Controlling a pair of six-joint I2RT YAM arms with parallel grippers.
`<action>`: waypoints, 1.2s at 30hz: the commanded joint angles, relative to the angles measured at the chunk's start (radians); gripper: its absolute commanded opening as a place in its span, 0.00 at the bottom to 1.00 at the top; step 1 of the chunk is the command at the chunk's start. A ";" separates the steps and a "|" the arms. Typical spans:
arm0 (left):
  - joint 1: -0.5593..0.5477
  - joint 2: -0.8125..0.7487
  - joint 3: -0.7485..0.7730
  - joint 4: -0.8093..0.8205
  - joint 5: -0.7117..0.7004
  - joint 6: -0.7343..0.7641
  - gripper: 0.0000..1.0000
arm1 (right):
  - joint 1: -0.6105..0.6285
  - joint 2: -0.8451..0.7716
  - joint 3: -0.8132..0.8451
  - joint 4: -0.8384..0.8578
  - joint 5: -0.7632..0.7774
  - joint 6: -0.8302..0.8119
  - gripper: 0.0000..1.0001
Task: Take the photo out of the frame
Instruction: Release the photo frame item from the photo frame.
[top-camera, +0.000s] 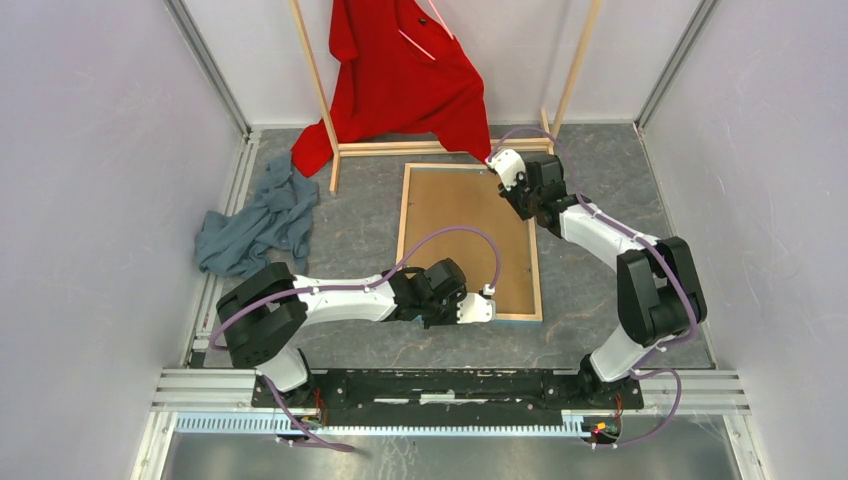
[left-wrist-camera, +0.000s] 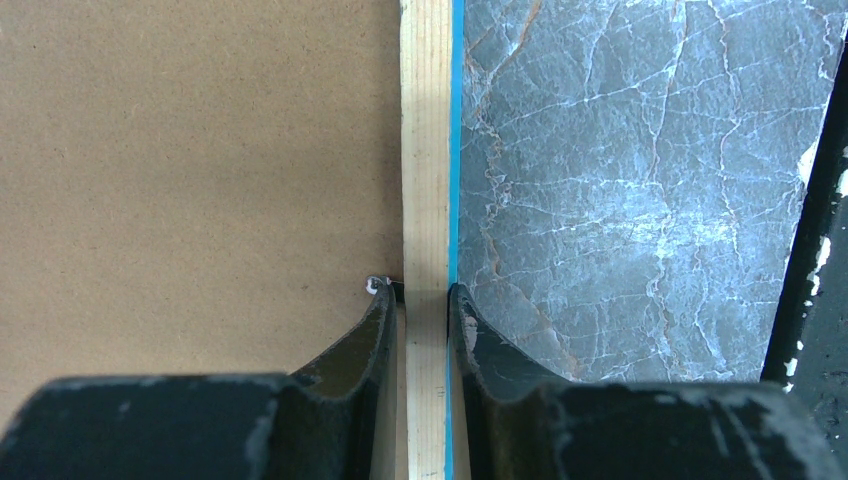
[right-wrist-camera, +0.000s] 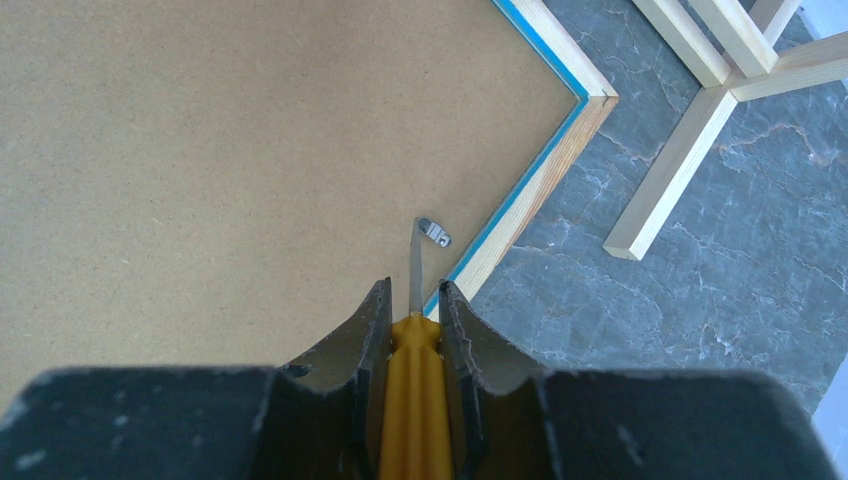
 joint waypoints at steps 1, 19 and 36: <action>0.005 0.023 -0.002 0.034 0.049 -0.030 0.02 | 0.005 0.031 -0.014 0.033 0.010 0.026 0.00; 0.009 0.023 -0.001 0.035 0.052 -0.031 0.02 | 0.006 -0.046 0.014 -0.060 -0.148 -0.015 0.00; 0.022 0.028 0.003 0.031 0.078 -0.040 0.02 | 0.002 -0.379 -0.189 -0.280 -0.079 -0.188 0.00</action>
